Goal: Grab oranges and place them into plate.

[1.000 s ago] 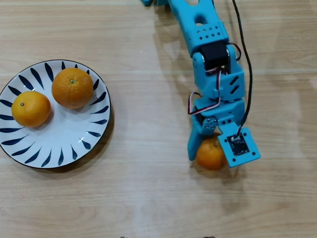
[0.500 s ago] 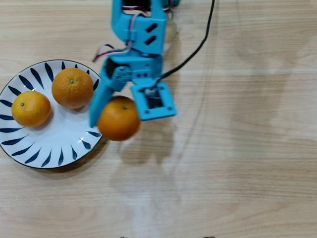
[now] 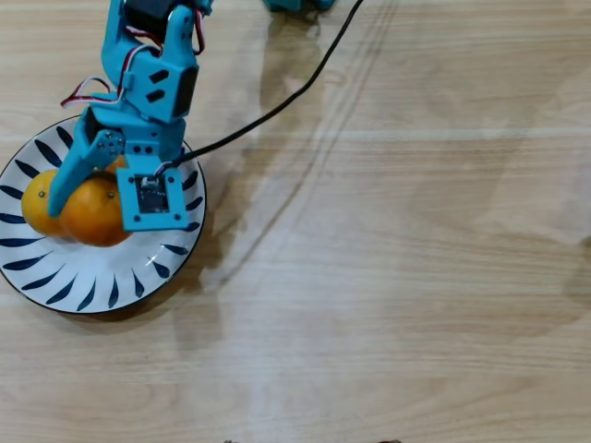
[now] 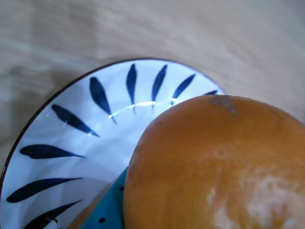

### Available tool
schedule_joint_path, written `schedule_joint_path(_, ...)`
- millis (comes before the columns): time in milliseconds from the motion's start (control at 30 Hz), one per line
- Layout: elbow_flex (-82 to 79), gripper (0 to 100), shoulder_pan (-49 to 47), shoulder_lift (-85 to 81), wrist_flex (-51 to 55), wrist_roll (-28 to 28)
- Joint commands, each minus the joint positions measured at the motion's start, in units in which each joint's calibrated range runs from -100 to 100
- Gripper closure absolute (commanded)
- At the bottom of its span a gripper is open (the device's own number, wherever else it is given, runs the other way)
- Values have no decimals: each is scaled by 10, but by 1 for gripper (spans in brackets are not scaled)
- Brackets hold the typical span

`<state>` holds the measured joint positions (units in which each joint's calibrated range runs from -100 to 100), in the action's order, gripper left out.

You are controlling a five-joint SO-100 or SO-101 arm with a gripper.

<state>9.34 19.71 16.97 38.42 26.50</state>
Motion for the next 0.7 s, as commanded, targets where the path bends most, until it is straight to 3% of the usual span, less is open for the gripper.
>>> schedule_joint_path(0,32,72,9,8,-17,-5)
schedule_joint_path(167,34,71,13,40,-14,0)
schedule_joint_path(367,28,56,12,50,-10,33)
schedule_joint_path(667,33,56,4,49,18,65)
